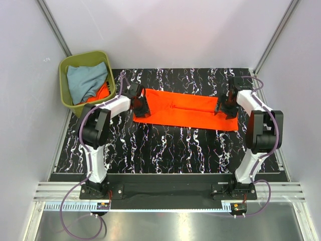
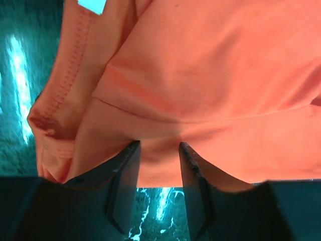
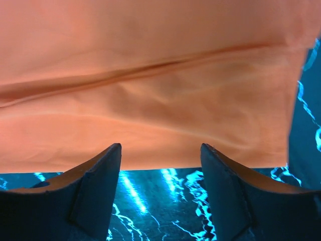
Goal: Fold and stack the t-shirts
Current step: Fold the tshirt
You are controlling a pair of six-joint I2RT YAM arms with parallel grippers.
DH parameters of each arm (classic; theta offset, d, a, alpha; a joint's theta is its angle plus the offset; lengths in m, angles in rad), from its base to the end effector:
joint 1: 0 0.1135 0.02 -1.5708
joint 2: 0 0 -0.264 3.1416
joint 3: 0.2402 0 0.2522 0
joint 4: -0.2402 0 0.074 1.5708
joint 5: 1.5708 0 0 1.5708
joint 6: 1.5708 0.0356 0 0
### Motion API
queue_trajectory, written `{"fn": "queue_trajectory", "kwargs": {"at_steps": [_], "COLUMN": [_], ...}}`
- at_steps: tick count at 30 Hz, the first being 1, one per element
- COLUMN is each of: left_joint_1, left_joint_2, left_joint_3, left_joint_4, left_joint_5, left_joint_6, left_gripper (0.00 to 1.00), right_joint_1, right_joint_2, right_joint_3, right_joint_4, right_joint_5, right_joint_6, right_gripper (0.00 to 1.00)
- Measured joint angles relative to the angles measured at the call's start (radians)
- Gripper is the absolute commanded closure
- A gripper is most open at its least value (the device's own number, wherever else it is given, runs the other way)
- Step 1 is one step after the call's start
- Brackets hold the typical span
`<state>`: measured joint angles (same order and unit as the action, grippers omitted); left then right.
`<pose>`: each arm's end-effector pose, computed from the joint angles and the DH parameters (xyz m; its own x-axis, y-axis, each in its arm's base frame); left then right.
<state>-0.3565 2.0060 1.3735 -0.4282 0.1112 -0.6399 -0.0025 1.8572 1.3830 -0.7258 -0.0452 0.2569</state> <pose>0.3901 -0.1495 0.1610 -0.8935 -0.3005 -0.3338 -0.1694 0.9138 -0.3692 0.3796 0.0007 0.2062 -0.9050 0.2561 -0.3398 0.2234 0.9656 0.1328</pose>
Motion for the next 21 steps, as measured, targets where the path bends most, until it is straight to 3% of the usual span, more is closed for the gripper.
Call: {"fn": "queue_trajectory", "kwargs": {"at_steps": [3,4,5,10,13,21], "left_joint_1": [0.000,0.000,0.000,0.000,0.000,0.008], "left_joint_2": [0.011,0.015,0.021,0.026,0.026,0.026], "left_joint_3": [0.023,0.027,0.032,0.040,0.040,0.040], "left_joint_4": [0.004,0.004,0.003,0.004,0.004,0.004], "left_joint_5": [-0.013,-0.014,-0.014,-0.014,-0.014,-0.008], "left_joint_6": [0.019,0.023,0.029,0.044,0.053,0.074], "left_gripper": [0.57,0.57,0.57,0.57,0.57,0.57], "right_joint_1": [-0.030,-0.037,-0.043,-0.079,-0.107,-0.165], "right_joint_2": [-0.012,-0.014,-0.015,-0.016,-0.016,-0.016], "right_joint_3": [-0.039,-0.046,-0.050,-0.063,-0.071,-0.150], "right_joint_4": [0.000,0.000,0.002,0.011,0.025,0.052], "right_joint_5": [0.001,0.002,0.002,0.002,0.008,0.039], "right_joint_6": [0.014,0.018,0.022,0.053,0.071,0.088], "right_gripper": [0.43,0.54,0.56,0.60,0.69,0.71]}}
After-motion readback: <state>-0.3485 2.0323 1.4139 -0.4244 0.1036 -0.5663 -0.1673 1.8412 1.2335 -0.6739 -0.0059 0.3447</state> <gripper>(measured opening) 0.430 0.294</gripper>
